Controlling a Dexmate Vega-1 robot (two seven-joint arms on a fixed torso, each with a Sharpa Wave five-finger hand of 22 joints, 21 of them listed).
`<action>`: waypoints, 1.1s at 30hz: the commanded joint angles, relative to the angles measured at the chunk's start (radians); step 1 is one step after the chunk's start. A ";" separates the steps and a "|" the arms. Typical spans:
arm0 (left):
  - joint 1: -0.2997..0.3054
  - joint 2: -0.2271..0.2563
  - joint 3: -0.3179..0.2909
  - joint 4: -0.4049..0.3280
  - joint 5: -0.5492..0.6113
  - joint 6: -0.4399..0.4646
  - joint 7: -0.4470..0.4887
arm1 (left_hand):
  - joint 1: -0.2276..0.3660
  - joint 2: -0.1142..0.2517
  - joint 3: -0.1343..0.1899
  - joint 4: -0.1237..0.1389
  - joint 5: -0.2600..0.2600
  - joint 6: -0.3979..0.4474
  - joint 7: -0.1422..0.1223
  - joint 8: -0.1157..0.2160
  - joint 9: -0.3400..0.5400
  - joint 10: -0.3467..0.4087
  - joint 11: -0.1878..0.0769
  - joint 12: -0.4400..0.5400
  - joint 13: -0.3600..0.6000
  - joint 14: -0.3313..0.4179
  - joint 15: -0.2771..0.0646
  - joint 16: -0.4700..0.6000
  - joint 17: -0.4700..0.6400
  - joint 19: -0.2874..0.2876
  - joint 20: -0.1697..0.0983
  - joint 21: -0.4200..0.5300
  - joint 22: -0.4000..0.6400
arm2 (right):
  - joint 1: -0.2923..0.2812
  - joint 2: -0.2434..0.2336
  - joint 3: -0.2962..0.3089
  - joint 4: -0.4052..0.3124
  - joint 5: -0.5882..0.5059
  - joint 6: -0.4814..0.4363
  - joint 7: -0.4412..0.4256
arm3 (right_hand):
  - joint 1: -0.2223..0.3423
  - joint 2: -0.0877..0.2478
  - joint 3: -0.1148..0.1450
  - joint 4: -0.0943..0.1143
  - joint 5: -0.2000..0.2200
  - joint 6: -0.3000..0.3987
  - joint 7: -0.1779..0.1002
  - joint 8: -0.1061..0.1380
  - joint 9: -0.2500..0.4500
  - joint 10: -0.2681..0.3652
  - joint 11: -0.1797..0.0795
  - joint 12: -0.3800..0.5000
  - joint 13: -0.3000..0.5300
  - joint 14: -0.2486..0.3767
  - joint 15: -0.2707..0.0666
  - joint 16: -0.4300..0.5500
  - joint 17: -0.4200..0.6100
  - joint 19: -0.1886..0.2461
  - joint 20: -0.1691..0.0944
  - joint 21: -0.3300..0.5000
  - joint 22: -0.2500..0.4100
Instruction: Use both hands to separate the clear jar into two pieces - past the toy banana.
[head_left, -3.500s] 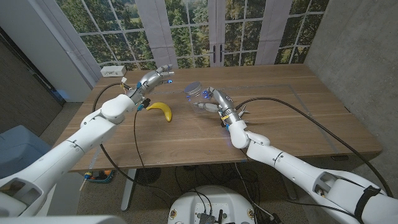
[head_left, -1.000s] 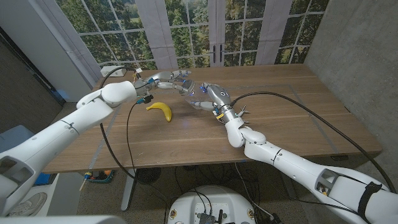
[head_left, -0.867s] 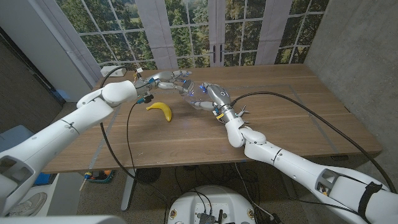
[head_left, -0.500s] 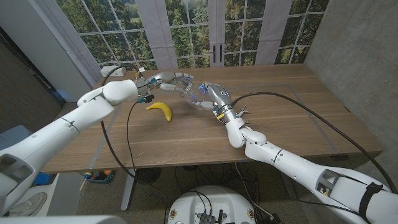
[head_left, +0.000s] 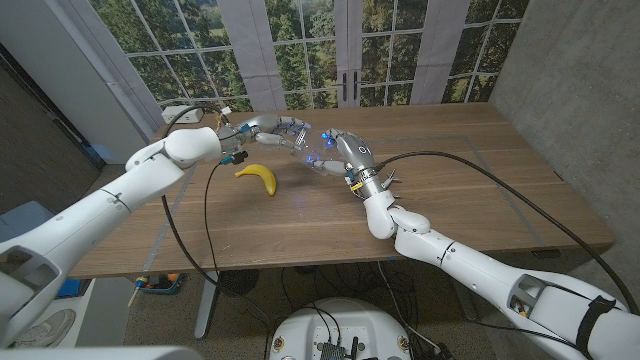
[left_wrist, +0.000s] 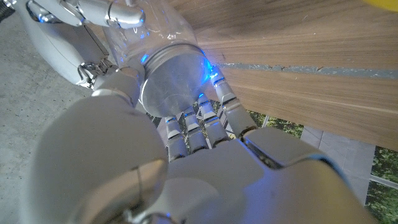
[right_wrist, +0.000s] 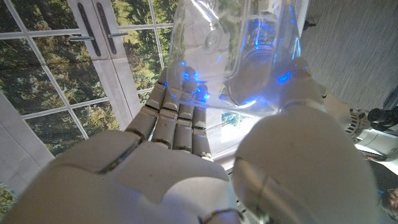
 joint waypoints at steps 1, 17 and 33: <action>-0.004 -0.022 -0.007 0.038 -0.077 -0.032 -0.038 | 0.142 0.106 0.007 -0.003 0.008 0.079 0.046 0.024 0.004 0.109 -0.021 0.030 0.005 0.148 -0.227 0.032 0.012 0.123 -0.149 0.053 0.013 | -0.003 0.020 0.011 0.064 -0.001 0.063 -0.109 | 0.096 0.258 0.058 0.062 0.009 0.256 -0.249 0.093 0.120 0.249 -0.291 0.027 0.299 0.083 -0.245 -0.007 0.012 -0.003 -0.043 0.016 0.003; -0.037 -0.071 -0.008 0.117 -0.302 0.038 -0.202 | 0.002 0.210 -0.006 0.128 0.009 0.324 0.218 0.040 0.017 0.474 0.021 0.080 -0.013 0.555 -0.220 0.054 0.004 0.398 -0.161 0.292 0.020 | 0.036 0.082 -0.003 0.236 -0.014 0.179 -0.346 | 0.090 0.256 0.066 0.062 0.015 0.238 -0.252 0.122 0.171 0.232 -0.295 0.030 0.326 0.078 -0.246 -0.031 0.033 -0.010 -0.048 0.041 0.006; -0.083 -0.137 0.000 0.225 -0.489 0.107 -0.384 | -0.604 0.142 0.026 0.368 0.114 0.401 0.279 -0.069 -0.011 0.614 0.048 -0.011 -0.025 0.736 -0.198 -0.032 -0.003 0.591 -0.102 0.235 -0.023 | 0.008 0.129 0.080 0.272 -0.061 0.253 -0.346 | 0.083 0.257 0.069 0.065 0.017 0.216 -0.247 0.133 0.202 0.222 -0.294 0.024 0.331 0.074 -0.245 -0.042 0.052 -0.027 -0.052 0.056 0.008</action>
